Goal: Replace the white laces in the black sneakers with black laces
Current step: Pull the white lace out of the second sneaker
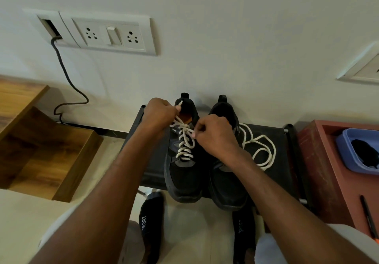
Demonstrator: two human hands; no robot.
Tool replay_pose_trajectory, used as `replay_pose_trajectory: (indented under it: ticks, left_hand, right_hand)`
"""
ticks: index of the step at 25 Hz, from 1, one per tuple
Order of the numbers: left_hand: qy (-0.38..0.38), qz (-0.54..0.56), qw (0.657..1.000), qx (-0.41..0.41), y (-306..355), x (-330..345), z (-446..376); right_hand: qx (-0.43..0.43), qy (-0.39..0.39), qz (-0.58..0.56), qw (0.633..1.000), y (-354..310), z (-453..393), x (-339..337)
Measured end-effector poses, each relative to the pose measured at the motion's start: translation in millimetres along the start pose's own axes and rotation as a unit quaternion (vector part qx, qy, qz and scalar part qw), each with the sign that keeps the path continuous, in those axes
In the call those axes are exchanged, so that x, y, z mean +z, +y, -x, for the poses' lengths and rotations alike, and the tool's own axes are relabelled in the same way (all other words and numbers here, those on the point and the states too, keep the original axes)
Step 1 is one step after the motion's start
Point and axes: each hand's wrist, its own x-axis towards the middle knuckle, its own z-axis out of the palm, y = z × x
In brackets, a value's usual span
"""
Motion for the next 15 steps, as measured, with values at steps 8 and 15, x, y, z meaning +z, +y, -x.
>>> replay_pose_trajectory:
  ticks: [8,15]
  left_hand:
    - [0.169,0.33,0.927,-0.062,4,-23,-15]
    - [-0.009,-0.128,0.988,0.091,-5,-19,-6]
  right_hand:
    - [0.14,-0.002,-0.247,0.959,9,4,-32]
    - [0.18,0.064,-0.313,0.93,28,2,-48]
